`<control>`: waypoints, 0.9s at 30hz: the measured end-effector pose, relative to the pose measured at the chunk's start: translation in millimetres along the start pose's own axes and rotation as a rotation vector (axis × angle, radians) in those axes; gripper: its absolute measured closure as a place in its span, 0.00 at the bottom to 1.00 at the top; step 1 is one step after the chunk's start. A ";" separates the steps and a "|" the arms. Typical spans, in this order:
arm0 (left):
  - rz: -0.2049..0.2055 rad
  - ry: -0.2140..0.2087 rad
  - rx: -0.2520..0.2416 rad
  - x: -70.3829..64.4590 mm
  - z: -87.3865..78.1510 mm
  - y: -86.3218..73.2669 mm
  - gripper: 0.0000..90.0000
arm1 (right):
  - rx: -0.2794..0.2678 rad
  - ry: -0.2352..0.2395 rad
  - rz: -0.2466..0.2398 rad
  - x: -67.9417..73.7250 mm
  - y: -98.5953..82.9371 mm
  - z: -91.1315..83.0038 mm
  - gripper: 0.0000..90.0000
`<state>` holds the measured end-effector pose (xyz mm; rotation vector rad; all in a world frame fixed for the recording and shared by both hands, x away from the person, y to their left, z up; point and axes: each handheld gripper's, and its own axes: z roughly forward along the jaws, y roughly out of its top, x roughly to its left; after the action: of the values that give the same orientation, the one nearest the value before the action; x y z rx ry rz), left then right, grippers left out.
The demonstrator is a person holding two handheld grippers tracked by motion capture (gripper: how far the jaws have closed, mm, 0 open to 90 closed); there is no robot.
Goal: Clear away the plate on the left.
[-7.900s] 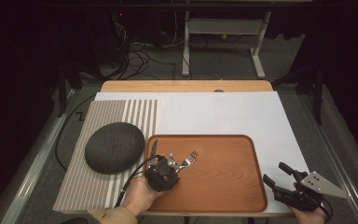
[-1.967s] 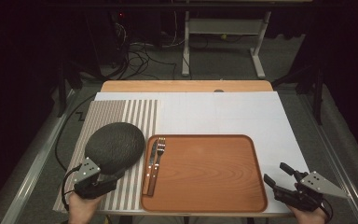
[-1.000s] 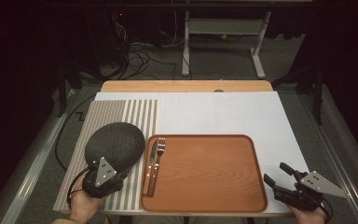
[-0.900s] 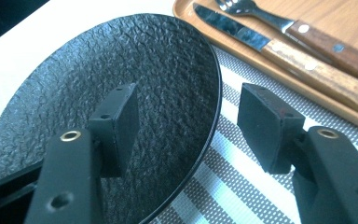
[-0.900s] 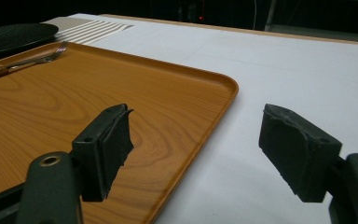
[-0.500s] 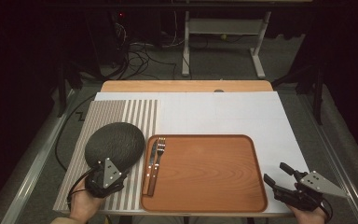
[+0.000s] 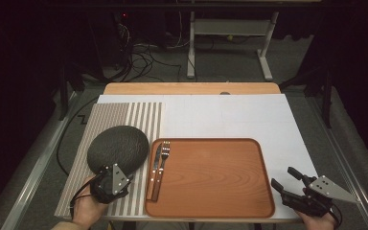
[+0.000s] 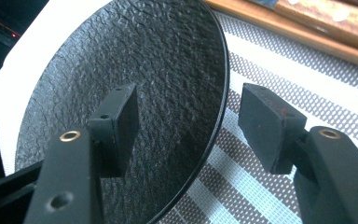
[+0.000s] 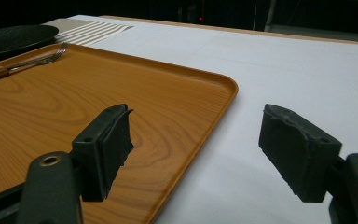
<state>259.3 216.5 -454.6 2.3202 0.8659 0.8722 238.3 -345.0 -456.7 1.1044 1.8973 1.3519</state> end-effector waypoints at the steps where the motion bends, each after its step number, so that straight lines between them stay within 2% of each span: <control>1: 0.009 0.010 0.002 -1.1 0.7 0.1 0.40 | -0.001 0.000 0.000 -0.1 0.0 -0.2 0.28; 4: 0.034 0.024 0.017 -2.9 1.7 0.9 0.40 | -0.003 0.002 -0.001 -0.4 -0.1 -0.3 0.28; 12: 0.057 0.022 0.044 -4.6 5.4 1.1 0.40 | -0.007 0.003 0.004 -0.7 0.0 -0.4 0.28; 19: 0.123 0.049 0.082 -11.1 10.7 2.1 0.40 | -0.006 0.004 0.003 -0.9 -0.1 -0.5 0.28; 27: 0.172 0.072 0.110 -16.0 16.2 3.2 0.41 | -0.007 0.007 0.004 -0.9 -0.1 -0.7 0.29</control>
<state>262.6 199.2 -469.5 2.5013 0.7692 1.0086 238.1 -346.2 -456.6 1.1023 1.8943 1.3658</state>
